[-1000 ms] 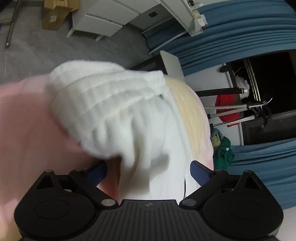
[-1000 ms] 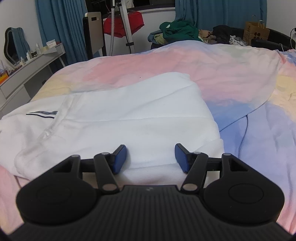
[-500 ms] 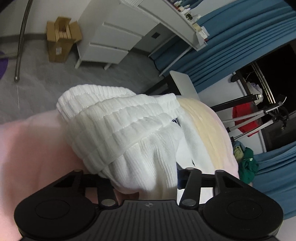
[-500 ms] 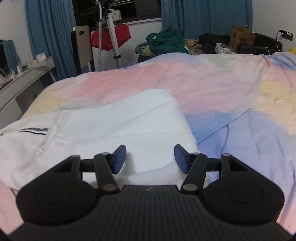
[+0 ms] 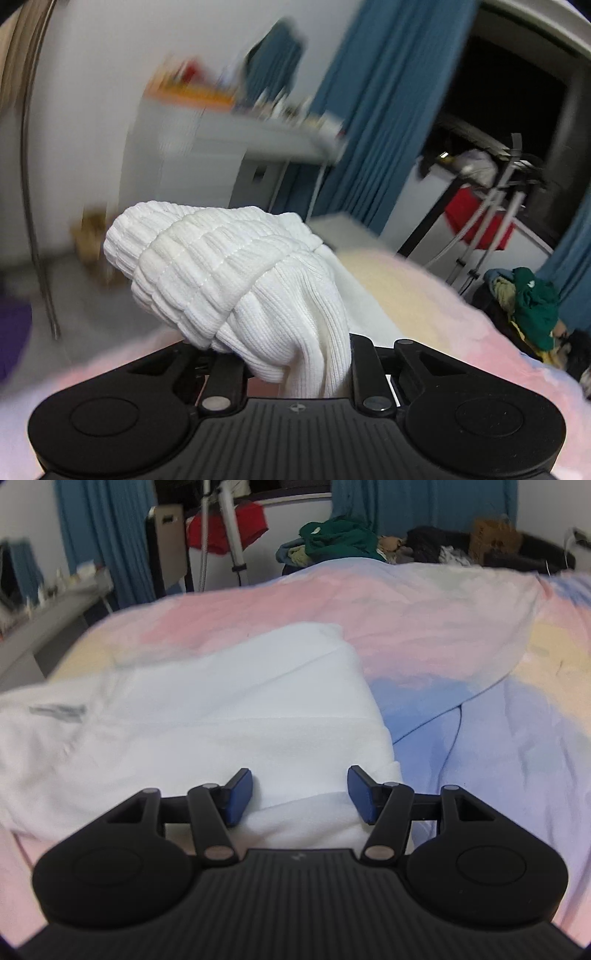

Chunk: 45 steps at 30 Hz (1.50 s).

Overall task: Fold clothes
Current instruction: 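Grasp the ribbed waistband with the left gripper and lift it, then grasp the ribbed cuff with the right gripper while the left gripper holds the waistband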

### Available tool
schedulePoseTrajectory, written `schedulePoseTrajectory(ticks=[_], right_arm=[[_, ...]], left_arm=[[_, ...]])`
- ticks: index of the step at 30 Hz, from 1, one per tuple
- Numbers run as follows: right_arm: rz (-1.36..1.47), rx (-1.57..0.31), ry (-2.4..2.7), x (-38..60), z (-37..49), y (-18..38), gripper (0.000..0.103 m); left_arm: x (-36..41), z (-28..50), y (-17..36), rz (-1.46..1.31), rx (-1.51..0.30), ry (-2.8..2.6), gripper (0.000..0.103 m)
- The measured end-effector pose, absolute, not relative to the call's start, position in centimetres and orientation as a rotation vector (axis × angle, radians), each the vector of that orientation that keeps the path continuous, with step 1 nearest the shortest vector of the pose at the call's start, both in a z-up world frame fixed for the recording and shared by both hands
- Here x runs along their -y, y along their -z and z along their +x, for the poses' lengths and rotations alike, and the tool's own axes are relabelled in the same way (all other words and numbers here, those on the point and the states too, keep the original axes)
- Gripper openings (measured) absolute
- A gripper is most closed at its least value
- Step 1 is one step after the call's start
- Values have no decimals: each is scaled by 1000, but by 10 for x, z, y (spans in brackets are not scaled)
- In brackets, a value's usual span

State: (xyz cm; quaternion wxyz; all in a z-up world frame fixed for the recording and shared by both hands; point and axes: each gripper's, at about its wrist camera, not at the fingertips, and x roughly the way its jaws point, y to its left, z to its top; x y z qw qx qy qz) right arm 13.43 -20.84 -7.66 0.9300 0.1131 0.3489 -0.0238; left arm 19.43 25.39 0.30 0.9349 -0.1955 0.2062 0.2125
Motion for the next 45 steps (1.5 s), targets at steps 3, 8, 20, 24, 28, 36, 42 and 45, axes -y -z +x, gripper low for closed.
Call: schedulePoseTrajectory(ticks=[3, 8, 20, 24, 28, 36, 42, 45], right_arm=[[316, -698, 69, 226, 130, 71, 59], [482, -655, 156, 270, 120, 66, 60], [680, -592, 247, 327, 111, 68, 61], [701, -588, 277, 338, 113, 72, 61], [646, -565, 300, 337, 115, 70, 62], [718, -527, 189, 334, 116, 69, 62], [861, -472, 20, 328, 109, 68, 63], [946, -471, -121, 319, 112, 71, 79]], left_arm=[[-203, 192, -34, -276, -343, -389, 18], [-92, 185, -62, -116, -210, -250, 18], [150, 171, 71, 306, -306, 65, 18], [181, 168, 118, 472, -286, 64, 20], [175, 177, 108, 485, -328, 71, 40], [114, 152, 88, 565, -401, 163, 93], [69, 111, 84, 634, -406, 177, 96], [44, 100, 85, 599, -401, 131, 97]])
